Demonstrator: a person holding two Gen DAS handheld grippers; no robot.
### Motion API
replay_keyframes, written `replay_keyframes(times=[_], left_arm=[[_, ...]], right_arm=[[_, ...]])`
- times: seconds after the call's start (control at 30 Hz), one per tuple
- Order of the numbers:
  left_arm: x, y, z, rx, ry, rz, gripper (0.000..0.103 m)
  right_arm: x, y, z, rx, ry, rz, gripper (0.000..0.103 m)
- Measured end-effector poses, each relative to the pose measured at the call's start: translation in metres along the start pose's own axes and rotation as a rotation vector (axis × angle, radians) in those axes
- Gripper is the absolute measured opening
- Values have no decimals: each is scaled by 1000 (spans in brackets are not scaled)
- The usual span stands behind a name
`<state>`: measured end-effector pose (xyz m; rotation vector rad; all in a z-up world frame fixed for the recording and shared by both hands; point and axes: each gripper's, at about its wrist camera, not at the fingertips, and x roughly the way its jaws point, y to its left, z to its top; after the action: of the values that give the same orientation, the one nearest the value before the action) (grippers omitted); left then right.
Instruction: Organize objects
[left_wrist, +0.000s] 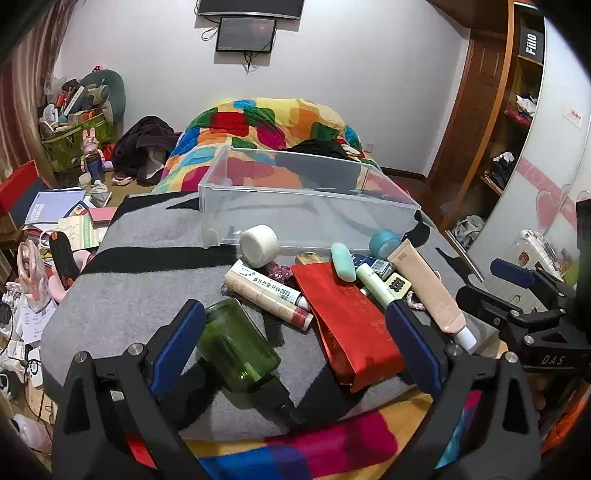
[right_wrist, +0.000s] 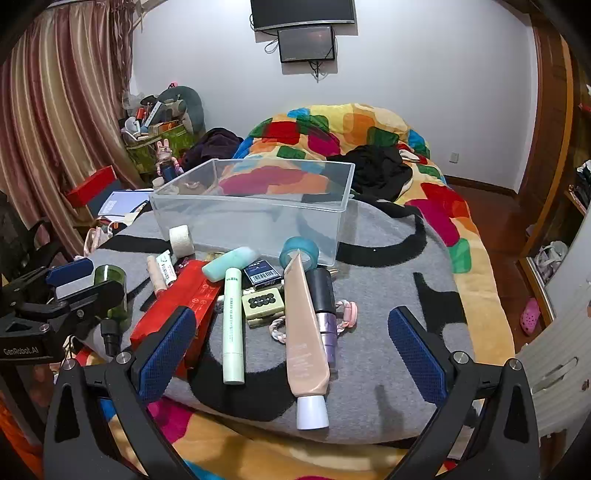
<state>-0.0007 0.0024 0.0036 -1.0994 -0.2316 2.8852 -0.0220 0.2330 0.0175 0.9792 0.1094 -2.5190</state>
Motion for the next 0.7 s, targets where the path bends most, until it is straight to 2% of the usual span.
replay_keyframes(times=[0.2,0.7], left_arm=[[-1,-4,-1,22,-12,22,99],[-8,-7,2,27,-35,21,99]], right_arm=[[0,1,-1,3,-3,5,103],[0,3,-2,8,-5,9,103]])
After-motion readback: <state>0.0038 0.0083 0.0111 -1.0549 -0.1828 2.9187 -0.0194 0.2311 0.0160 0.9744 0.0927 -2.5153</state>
